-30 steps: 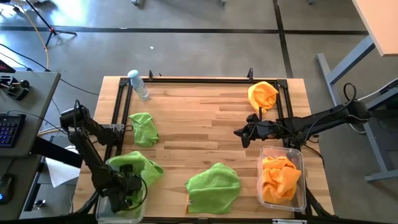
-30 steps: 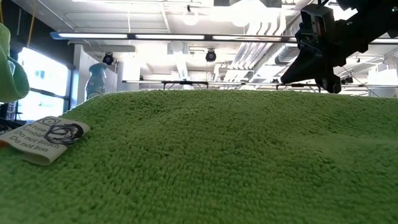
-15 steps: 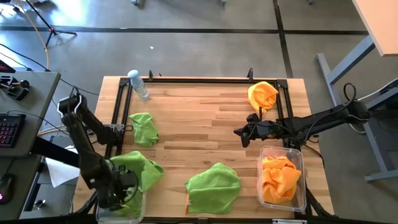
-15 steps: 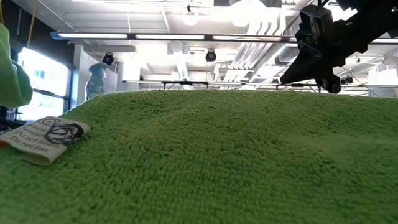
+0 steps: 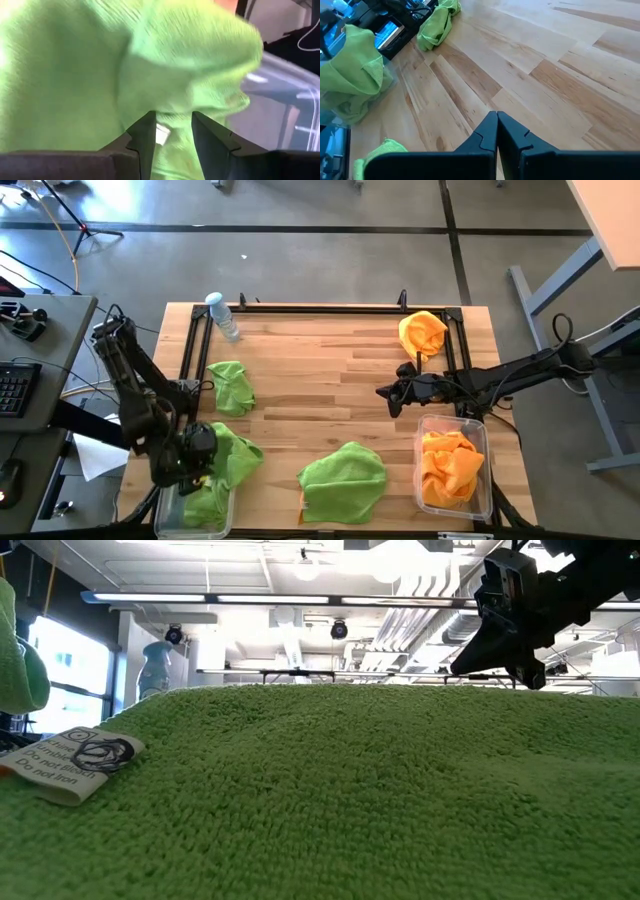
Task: Sort microfiber towel by color & place in baskets
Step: Put the green towel into the left transparent bin
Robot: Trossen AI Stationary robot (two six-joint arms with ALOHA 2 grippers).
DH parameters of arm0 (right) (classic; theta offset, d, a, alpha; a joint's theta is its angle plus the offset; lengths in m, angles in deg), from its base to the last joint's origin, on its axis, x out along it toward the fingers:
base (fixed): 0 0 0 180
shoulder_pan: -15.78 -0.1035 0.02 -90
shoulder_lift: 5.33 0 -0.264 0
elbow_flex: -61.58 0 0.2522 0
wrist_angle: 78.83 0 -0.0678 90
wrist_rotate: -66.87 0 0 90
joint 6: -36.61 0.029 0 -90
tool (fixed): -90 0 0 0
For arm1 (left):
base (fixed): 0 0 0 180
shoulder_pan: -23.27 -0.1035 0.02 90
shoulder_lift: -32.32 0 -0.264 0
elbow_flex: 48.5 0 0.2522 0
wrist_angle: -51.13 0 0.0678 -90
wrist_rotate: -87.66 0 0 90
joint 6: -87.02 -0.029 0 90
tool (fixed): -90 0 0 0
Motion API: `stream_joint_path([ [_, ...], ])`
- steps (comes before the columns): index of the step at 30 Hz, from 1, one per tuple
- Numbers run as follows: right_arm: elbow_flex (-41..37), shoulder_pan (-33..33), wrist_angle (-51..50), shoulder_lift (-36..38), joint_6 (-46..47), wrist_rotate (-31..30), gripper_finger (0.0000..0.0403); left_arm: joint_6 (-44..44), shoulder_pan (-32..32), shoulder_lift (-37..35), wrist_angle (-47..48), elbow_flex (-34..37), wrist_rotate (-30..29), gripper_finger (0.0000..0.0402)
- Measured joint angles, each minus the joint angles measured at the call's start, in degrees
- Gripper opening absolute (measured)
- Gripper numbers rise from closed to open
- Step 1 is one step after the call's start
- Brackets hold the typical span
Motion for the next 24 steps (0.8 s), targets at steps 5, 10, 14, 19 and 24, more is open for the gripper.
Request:
stream_joint_path([
  [5, 0.0, 0.0, 0.0, 0.0, -0.6, 0.0, 0.0, -7.0, -5.4, -2.8, 1.6, 0.0, -0.3, 0.011],
  [10, 0.0, 0.0, 0.0, 0.0, -1.5, 0.0, 0.0, -13.5, -10.7, -5.1, 1.6, 0.0, -0.3, 0.011],
  [14, 0.0, 0.0, 0.0, 0.0, -2.1, 0.1, 0.0, -18.3, -14.5, -6.1, 2.2, 0.0, -0.3, 0.011],
  [19, 0.0, 0.0, 0.0, 0.0, -3.3, 0.4, 0.0, -23.4, -17.2, -5.6, 5.2, 0.0, -0.3, 0.011],
  [24, 0.0, 0.0, 0.0, 0.0, -3.6, 2.3, 0.0, -25.0, -17.9, -3.7, 9.8, 0.0, 0.1, 0.011],
])
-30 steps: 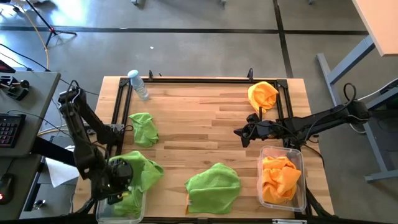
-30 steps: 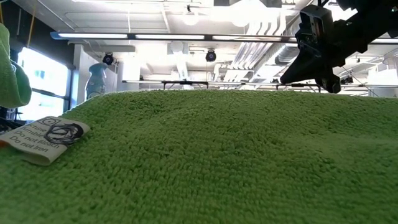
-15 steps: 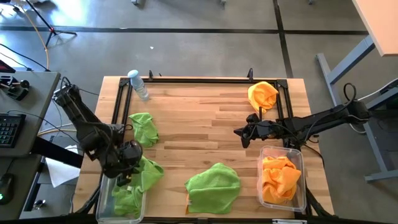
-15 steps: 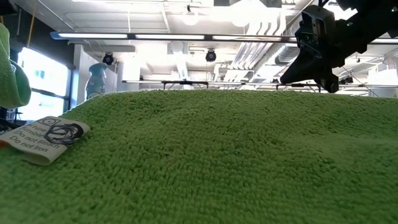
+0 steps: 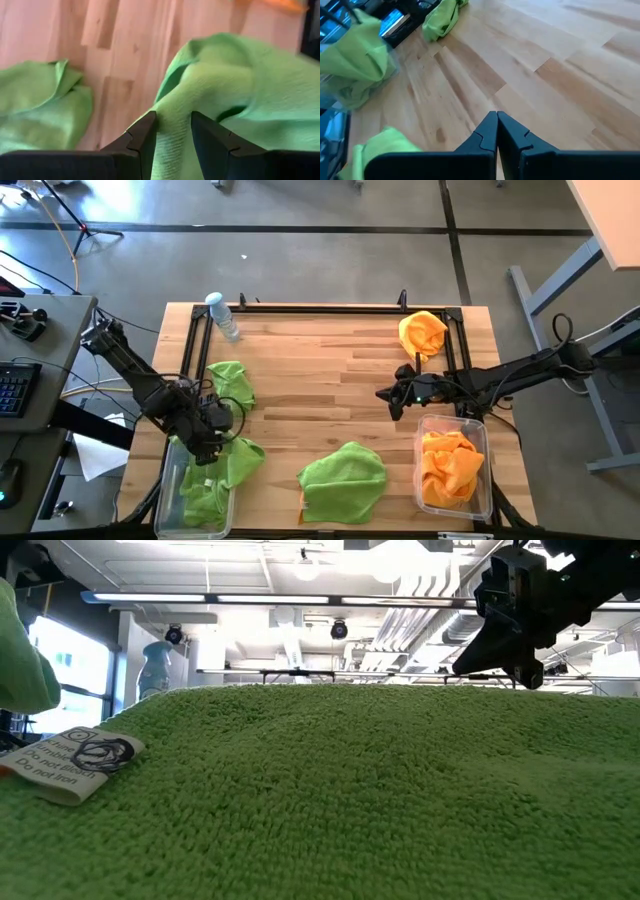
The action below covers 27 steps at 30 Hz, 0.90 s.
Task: Sort microfiber towel by color & place in baskets
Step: Put the green towel into the left transparent bin
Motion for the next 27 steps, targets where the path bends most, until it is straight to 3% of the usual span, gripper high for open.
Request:
stream_joint_path([
  [6, 0.0, 0.0, 0.0, 0.0, -2.5, 3.0, 0.0, 0.0, 0.0, 1.8, -0.1, 0.0, 0.1, 0.0103],
  [15, 0.0, 0.0, 0.0, 0.0, -5.2, 4.1, 0.0, 2.5, 0.0, 1.0, -0.3, 0.0, 0.1, 0.0048],
  [27, 0.0, 0.0, 0.0, 0.0, -6.0, 5.8, 0.0, 4.6, 0.0, -0.5, -0.6, 0.0, 0.1, 0.0055],
])
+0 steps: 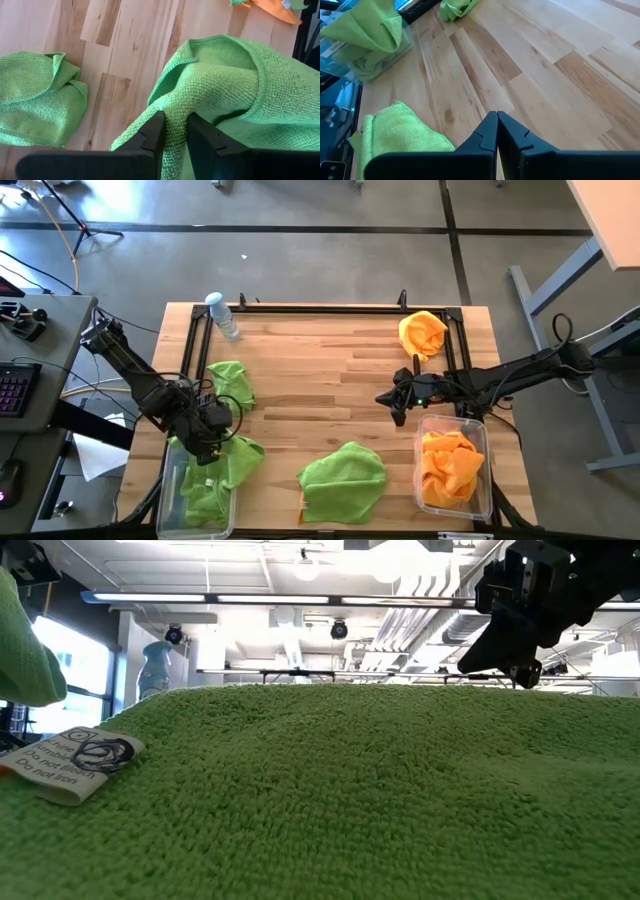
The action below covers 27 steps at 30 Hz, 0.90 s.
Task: Sort microfiber towel by color & place in baskets
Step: Put the green towel into the left transparent bin
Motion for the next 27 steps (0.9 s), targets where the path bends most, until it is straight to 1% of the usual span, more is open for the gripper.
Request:
stream_joint_path([
  [5, 0.0, 0.0, 0.0, 0.0, 2.1, -0.2, 0.0, 0.0, 0.0, 0.1, 0.0, 0.0, 0.0, 0.0056],
  [8, 0.0, 0.0, 0.0, 0.0, 4.8, -0.2, 0.0, 0.1, 0.0, 0.1, -0.1, 0.0, 0.2, 0.0064],
  [11, 0.0, 0.0, 0.9, -0.2, 7.6, -0.2, 0.0, 0.1, 0.0, 0.1, -0.2, 0.0, 0.8, 0.0083],
  [14, 0.0, 0.0, 4.4, -1.4, 9.4, 0.4, 0.0, 0.1, 0.0, 0.1, -0.2, 0.0, 1.2, 0.011],
  [18, 0.4, -0.3, 11.0, -5.6, 10.7, 1.3, 0.0, -1.6, 0.0, 0.1, -0.2, 0.0, 1.3, 0.0151],
  [21, 3.4, -1.1, 14.0, -10.7, 9.5, 0.8, 0.0, -3.4, 0.0, 0.1, -0.2, 0.0, 1.3, 0.0174],
  [24, 7.3, -1.4, 12.3, -15.5, 7.3, 0.9, 0.0, -5.6, 0.0, 0.1, -0.2, 0.0, 1.1, 0.0184],
  [27, 10.7, -1.2, 9.6, -18.8, 6.6, 0.8, 0.0, -6.0, 0.0, 0.1, -0.2, 0.0, 0.9, 0.0185],
])
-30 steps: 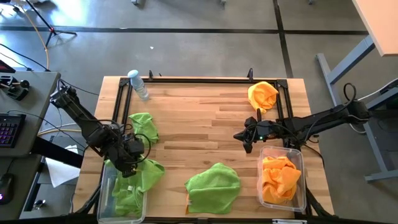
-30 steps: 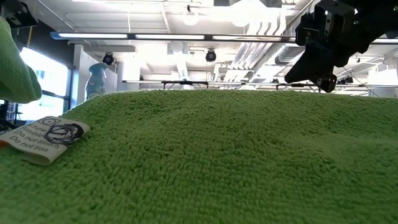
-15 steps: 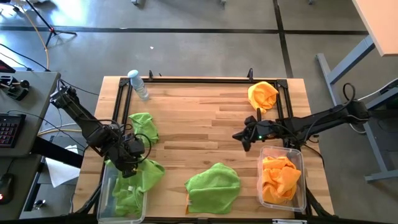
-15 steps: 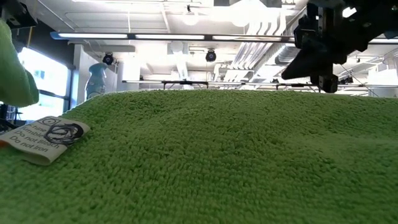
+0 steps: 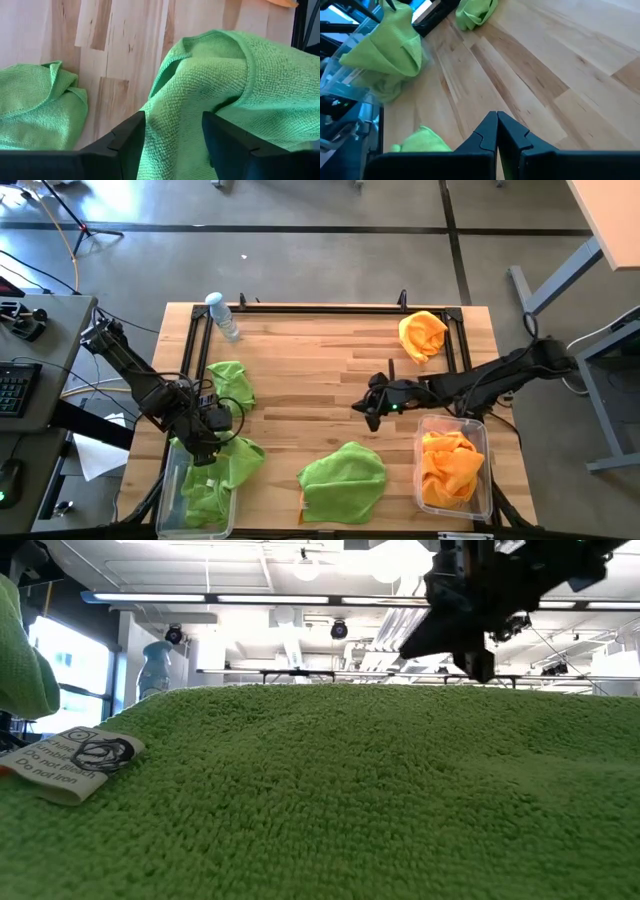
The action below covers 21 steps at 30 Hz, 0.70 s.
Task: Sort microfiber towel by color & place in baskets
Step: Put the green towel into the left transparent bin
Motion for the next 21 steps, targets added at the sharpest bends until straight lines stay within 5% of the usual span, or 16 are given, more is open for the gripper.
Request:
stream_joint_path([
  [21, 2.6, 0.1, -0.4, -2.8, -0.1, -0.8, 0.0, -2.1, -3.3, -4.2, -6.6, 0.0, -2.6, 0.0186],
])
